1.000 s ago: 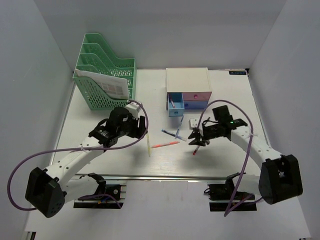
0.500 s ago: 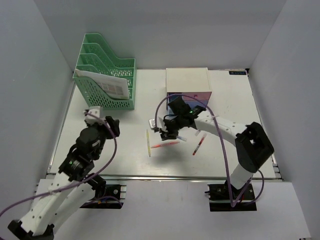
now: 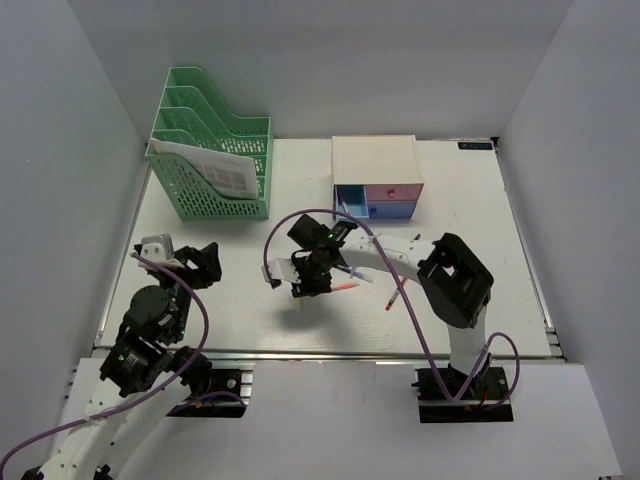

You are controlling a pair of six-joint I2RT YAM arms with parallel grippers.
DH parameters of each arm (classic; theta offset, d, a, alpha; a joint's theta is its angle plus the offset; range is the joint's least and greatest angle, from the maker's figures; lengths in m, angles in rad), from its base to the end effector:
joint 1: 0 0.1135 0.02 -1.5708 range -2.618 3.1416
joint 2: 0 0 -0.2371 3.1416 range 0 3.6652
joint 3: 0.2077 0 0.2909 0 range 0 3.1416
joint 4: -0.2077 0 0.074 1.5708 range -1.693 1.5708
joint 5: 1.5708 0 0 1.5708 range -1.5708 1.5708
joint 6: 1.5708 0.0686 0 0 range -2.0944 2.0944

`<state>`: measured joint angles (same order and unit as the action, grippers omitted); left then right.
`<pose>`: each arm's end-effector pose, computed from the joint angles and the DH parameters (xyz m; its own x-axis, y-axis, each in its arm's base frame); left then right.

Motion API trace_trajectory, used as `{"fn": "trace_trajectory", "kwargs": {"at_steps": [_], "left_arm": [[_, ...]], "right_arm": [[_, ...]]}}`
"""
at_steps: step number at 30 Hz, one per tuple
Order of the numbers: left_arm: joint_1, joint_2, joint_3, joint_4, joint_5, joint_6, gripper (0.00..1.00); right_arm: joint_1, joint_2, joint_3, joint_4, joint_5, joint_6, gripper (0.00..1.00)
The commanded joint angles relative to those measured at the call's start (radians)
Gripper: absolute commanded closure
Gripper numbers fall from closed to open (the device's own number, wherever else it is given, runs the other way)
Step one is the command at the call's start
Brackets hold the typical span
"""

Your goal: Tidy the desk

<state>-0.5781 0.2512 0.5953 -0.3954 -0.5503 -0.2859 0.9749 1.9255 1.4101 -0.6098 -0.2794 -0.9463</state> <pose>0.1623 -0.0630 0.3181 -0.0492 -0.2549 -0.9657 0.0151 0.9666 -0.2559 0.2312 0.3747 0.1215 0.4034 -0.7945 -0.4539 -0.9150 -0.3479 -0.2042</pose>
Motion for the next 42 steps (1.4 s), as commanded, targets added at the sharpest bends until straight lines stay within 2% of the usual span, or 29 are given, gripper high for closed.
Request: {"fn": "trace_trajectory", "kwargs": {"at_steps": [1, 9, 20, 27, 30, 33, 36, 42], "left_arm": [[-0.005, -0.003, -0.009, -0.005, 0.001, 0.007, 0.28], [-0.005, -0.012, -0.011, -0.002, 0.009, 0.008, 0.28], [-0.005, -0.015, -0.009, 0.0, 0.007, 0.01, 0.28], [-0.005, -0.018, -0.011, 0.0, 0.009, 0.011, 0.28], [-0.005, -0.02, -0.011, 0.001, 0.009, 0.01, 0.28], [-0.005, -0.02, -0.012, 0.001, 0.007, 0.013, 0.28], [-0.005, -0.021, -0.012, 0.0, 0.001, 0.013, 0.28], [-0.005, -0.023, -0.015, -0.002, -0.01, 0.016, 0.28]], "right_arm": [[0.011, 0.02, 0.024, -0.076, 0.08, -0.005, 0.44], [0.033, 0.043, -0.003, -0.077, 0.15, -0.005, 0.48], [0.053, 0.13, 0.046, -0.113, 0.201, -0.005, 0.54], [0.048, 0.167, 0.055, -0.172, 0.207, 0.024, 0.77], [0.045, 0.164, 0.038, -0.192, 0.203, 0.044, 0.83], [0.042, 0.155, 0.023, -0.203, 0.172, 0.066, 0.94], [0.039, 0.132, 0.016, -0.211, 0.105, 0.098, 1.0], [0.008, 0.026, 0.064, -0.274, -0.102, 0.124, 1.0]]}}
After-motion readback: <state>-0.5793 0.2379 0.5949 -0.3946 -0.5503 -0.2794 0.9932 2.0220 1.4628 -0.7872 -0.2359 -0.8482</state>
